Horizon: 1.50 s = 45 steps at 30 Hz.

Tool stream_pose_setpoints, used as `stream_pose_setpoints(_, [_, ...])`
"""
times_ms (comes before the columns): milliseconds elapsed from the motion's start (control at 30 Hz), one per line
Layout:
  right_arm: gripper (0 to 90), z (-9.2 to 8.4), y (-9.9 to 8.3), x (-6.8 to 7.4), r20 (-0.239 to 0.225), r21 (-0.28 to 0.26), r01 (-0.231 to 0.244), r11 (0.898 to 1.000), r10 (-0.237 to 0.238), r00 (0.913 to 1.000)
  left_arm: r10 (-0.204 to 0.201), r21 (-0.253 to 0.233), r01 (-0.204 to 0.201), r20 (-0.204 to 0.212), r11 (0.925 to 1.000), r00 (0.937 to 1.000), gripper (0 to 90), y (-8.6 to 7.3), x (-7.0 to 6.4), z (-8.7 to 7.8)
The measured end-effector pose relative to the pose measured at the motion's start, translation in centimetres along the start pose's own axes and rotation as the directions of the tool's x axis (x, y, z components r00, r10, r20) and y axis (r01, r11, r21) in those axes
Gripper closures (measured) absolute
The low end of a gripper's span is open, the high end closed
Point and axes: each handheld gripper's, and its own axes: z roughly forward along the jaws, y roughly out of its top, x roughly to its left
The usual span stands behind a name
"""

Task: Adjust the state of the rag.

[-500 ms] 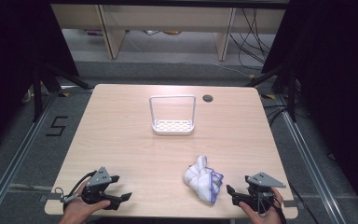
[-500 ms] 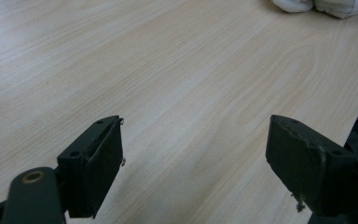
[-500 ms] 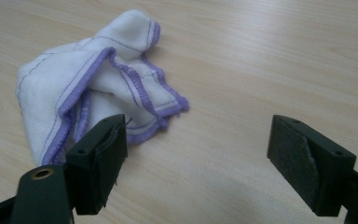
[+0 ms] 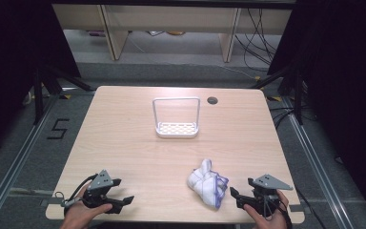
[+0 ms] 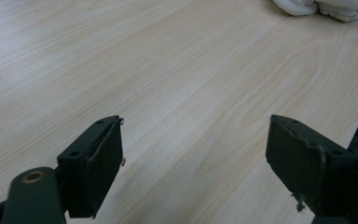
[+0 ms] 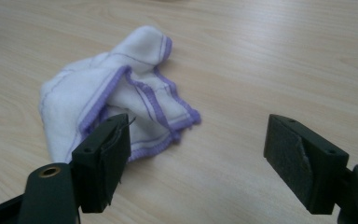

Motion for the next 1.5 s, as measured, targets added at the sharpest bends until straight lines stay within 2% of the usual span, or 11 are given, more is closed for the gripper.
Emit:
stream_pose_setpoints(67, [23.9, -0.1, 0.3, 0.2, -0.007, -0.006, -0.011, 1.0, 0.011, 0.9999, 0.005, 0.007, -0.005, -0.002, 1.0, 1.0, 18.2, 0.1, 0.0, -0.1])
stream_pose_setpoints(167, [24.0, 0.1, 0.8, 0.4, -0.029, -0.04, 0.047, 0.998, -0.048, 0.9984, -0.003, 0.004, 0.003, -0.001, 1.0, 1.0, 18.2, 0.1, 0.0, 0.0])
stream_pose_setpoints(200, [24.0, 0.0, 0.9, 0.8, -0.026, -0.027, 0.022, 0.999, -0.023, 0.9994, -0.003, 0.003, 0.003, 0.001, 1.0, 1.0, 18.2, 0.1, 0.0, 0.0])
stream_pose_setpoints(233, [24.0, 0.2, 1.2, 0.7, -0.035, -0.032, 0.063, 0.997, -0.064, 0.9973, -0.003, 0.004, 0.003, -0.001, 1.0, 1.0, 18.2, 0.1, 0.0, 0.0])
stream_pose_setpoints(333, [24.4, 0.7, 1.8, 1.2, -0.059, -0.034, 0.073, 0.997, -0.075, 0.9955, -0.008, 0.0, 0.008, -0.001, 1.0, 1.0, 18.2, 0.1, 0.0, 0.0])
stream_pose_setpoints(433, [24.4, 1.2, 2.1, 2.0, -0.094, -0.021, 0.051, 0.998, -0.053, 0.9942, -0.01, -0.006, 0.01, 0.001, 0.9999, 0.9999, 18.2, 0.1, 0.0, 0.0])
stream_pose_setpoints(767, [22.2, 3.9, 3.3, 3.6, -0.154, 0.033, 0.11, 0.993, -0.104, 0.9826, -0.002, 0.001, 0.002, -0.001, 1.0, 1.0, 18.2, 0.1, 0.1, -0.1])
stream_pose_setpoints(967, [38.5, 5.3, 3.7, 3.4, -0.16, 0.075, 0.126, 0.989, -0.113, 0.9807, -0.009, -0.007, 0.009, 0.003, 0.9999, 1.0, 18.2, 0.1, 0.1, -0.1])
stream_pose_setpoints(1100, [64.6, 5.8, 3.5, 3.2, -0.204, 0.07, 0.098, 0.993, -0.082, 0.9755, 0.009, 0.003, -0.009, 0.007, 1.0, 0.9999, 18.2, 0.2, 0.1, -0.2])
stream_pose_setpoints(1200, [80.9, 5.5, 3.9, 3.6, -0.201, 0.043, 0.138, 0.989, -0.127, 0.9714, 0.003, 0.0, -0.003, 0.005, 1.0, 1.0, 18.3, 0.2, 0.1, -0.2])
stream_pose_setpoints(1500, [85.2, 4.0, 7.5, 4.7, -0.192, -0.035, 0.272, 0.962, -0.273, 0.9426, -0.005, -0.008, 0.005, 0.002, 1.0, 1.0, 18.4, 0.2, 0.2, -0.3])
